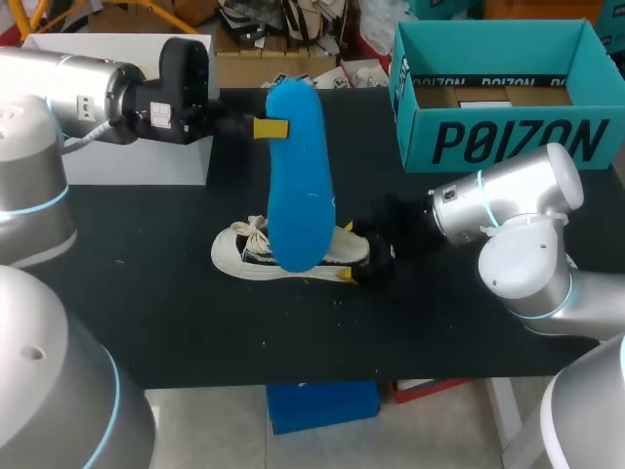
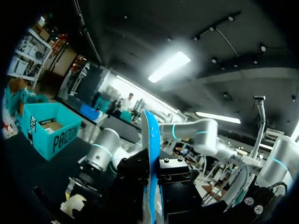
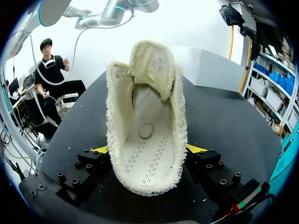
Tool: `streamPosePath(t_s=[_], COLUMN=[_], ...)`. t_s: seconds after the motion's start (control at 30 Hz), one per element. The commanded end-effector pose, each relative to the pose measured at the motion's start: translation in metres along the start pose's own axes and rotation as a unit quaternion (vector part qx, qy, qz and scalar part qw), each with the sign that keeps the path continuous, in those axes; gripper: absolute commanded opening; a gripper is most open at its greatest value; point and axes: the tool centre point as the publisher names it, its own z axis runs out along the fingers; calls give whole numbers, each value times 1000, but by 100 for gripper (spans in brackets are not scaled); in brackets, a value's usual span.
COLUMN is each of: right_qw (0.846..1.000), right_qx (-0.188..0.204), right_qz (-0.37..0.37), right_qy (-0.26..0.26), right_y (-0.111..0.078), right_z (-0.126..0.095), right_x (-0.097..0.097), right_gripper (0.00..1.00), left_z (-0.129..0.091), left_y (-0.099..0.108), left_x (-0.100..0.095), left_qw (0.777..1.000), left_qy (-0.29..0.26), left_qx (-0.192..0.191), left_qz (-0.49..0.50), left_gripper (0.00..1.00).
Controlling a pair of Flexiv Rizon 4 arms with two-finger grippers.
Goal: Take the shoe out of the shoebox, open the shoe tongue, remove and reinsert the insole, then place the shoe into the shoebox
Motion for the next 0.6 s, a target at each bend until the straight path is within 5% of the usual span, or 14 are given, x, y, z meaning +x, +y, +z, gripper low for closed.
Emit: streamPosePath(t_s=[0.03,0.43,0.47,0.5,0.53,0.6], right_qw=[1000,1000,1000,1000,999,997], right_qx=[1,1,14,25,39,83], right_qz=[1,1,1,0,-2,0], right_qy=[0,0,0,1,2,2], right_y=[-2,-2,0,1,4,7], right_z=[3,3,2,0,-4,-12], right_x=[0,0,-1,-1,-1,-3], right_gripper=[0,0,9,46,100,100], left_z=[-1,-2,-2,-2,-2,-2], left_y=[2,0,0,0,0,0], left_x=[4,5,5,5,5,5], left_qw=[1000,999,999,999,999,999], left_qy=[-1,-5,-5,-5,-5,-5], left_qx=[18,28,28,28,28,28], left_qz=[9,15,15,15,15,15], left_gripper=[0,0,0,0,0,0])
